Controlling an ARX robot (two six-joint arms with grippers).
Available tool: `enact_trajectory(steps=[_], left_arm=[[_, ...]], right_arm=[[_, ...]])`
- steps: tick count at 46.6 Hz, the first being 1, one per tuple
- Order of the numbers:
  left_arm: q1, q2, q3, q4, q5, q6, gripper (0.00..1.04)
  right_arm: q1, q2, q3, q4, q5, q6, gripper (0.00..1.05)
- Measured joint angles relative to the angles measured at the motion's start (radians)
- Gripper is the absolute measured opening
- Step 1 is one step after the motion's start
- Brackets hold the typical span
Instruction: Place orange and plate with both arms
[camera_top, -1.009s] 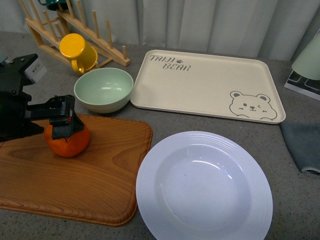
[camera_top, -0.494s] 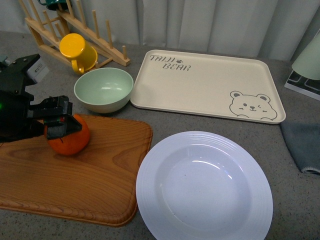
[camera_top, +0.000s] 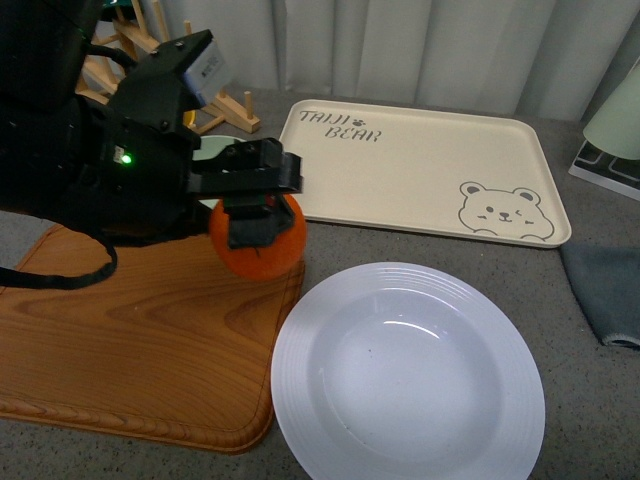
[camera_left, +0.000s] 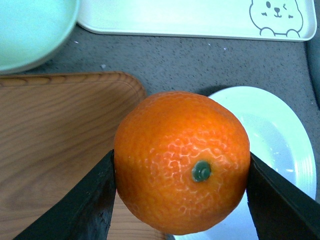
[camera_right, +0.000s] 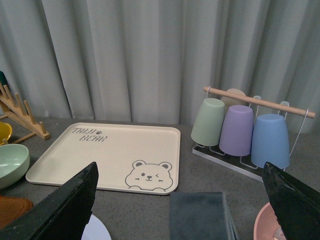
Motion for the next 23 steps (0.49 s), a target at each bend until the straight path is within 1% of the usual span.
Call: enact_trajectory(steps=[4, 12, 23], left_arm=[[-0.046, 0.000, -0.013, 0.012, -0.011, -0.039, 0.65], [-0.111, 0.000, -0.041, 0.028, -0.031, -0.100, 0.65], [-0.183, 0.000, -0.061, 0.038, -0.053, -0.181, 0.65]], right_arm=[[0.000, 0.000, 0.000, 0.000, 0.000, 0.000, 0.96], [0.000, 0.000, 0.000, 0.000, 0.000, 0.000, 0.96], [0.000, 0.000, 0.000, 0.000, 0.000, 0.000, 0.96]])
